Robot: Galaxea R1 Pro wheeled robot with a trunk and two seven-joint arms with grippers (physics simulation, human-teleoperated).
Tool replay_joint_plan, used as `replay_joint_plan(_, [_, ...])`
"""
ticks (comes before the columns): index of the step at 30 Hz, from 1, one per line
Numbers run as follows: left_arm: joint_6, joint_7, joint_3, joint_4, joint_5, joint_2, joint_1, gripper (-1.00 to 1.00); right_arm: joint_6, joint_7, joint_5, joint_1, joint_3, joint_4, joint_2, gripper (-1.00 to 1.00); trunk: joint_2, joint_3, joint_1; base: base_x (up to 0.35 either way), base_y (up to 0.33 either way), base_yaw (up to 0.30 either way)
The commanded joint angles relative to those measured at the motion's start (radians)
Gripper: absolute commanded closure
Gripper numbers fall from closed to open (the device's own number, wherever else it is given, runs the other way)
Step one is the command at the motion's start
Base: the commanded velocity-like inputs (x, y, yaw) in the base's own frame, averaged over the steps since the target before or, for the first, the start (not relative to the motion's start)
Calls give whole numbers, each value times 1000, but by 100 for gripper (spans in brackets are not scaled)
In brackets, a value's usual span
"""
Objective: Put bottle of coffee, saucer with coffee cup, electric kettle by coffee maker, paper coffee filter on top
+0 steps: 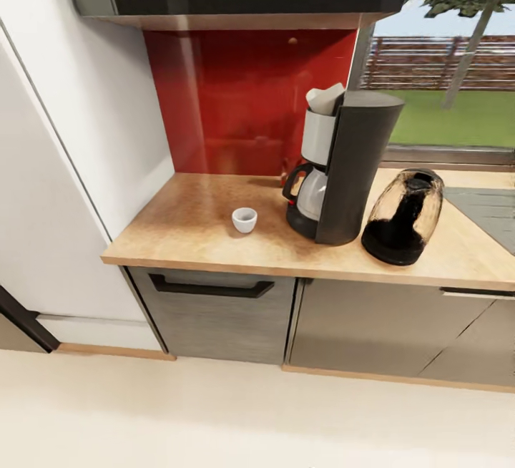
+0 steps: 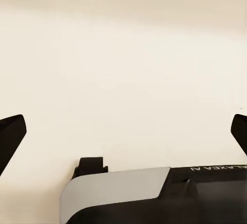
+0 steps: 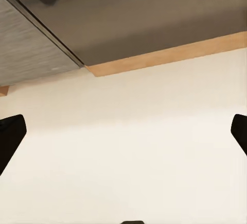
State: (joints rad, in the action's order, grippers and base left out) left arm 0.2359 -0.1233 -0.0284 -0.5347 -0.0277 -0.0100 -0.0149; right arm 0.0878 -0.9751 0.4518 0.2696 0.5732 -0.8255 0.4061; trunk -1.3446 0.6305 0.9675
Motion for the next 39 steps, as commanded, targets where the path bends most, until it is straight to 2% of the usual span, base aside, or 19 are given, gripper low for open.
replay_joint_plan(1, [0,-7,-3,-1,-3,0,0,-100,3,-2,4,0,-1,0,0,-100,0,0,0,-15,-9,-14])
replay_joint_plan(39, [0,-7,-2,-1,-3,1,0,-100,6,3,4,0,-1,16,0,-100,259,-115,-142,-1,-1,-1])
